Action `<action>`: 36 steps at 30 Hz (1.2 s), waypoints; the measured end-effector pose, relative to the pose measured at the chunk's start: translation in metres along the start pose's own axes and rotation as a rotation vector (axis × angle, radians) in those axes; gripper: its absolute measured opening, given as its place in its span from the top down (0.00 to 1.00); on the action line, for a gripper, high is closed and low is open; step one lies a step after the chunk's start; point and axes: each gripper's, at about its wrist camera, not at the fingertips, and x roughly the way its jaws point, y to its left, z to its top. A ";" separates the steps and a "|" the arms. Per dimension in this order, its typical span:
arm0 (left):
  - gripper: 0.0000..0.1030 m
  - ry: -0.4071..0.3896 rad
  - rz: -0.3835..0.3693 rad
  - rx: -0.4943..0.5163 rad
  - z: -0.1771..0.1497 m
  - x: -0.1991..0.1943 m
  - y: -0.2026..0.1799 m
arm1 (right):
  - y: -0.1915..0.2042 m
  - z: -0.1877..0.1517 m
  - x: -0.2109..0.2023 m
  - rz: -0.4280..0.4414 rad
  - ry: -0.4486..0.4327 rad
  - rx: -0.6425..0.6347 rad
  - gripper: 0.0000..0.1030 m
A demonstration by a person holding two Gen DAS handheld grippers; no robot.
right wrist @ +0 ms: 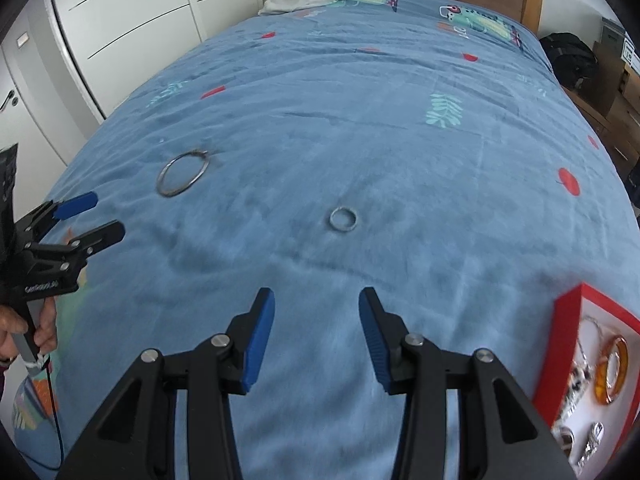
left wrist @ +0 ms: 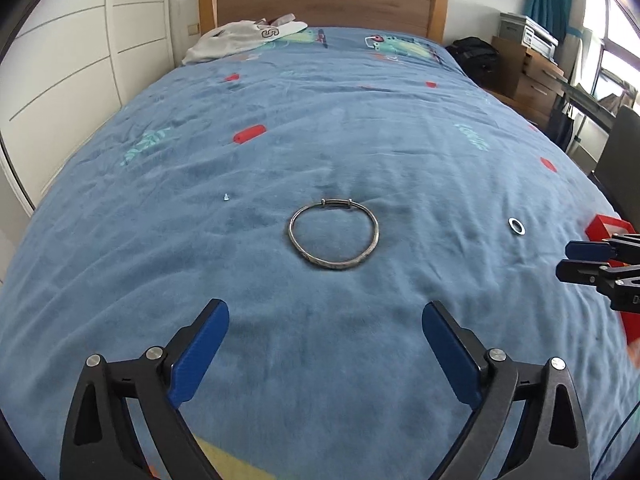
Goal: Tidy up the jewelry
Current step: 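Withdraw both grippers from the box toward the bangle and last ring, then grasp the silver cable bangle with the left gripper while the right gripper grasps the small ring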
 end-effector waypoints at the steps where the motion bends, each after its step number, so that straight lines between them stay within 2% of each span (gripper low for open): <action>1: 0.06 0.002 0.002 -0.003 0.001 0.005 0.001 | -0.002 0.003 0.004 0.000 -0.001 0.005 0.59; 12: 0.06 0.028 -0.001 -0.011 0.023 0.053 0.002 | -0.013 0.030 0.053 -0.026 -0.018 0.085 0.59; 24: 0.07 0.032 0.017 0.021 0.040 0.077 -0.006 | -0.009 0.036 0.065 -0.029 -0.047 0.052 0.60; 29: 0.14 0.028 0.014 0.036 0.042 0.079 -0.008 | -0.008 0.035 0.066 -0.033 -0.059 0.047 0.69; 34: 0.22 0.022 0.006 0.046 0.043 0.080 -0.011 | -0.007 0.034 0.065 -0.039 -0.067 0.046 0.81; 36: 0.26 0.020 0.004 0.047 0.042 0.080 -0.011 | -0.008 0.033 0.064 -0.038 -0.071 0.047 0.81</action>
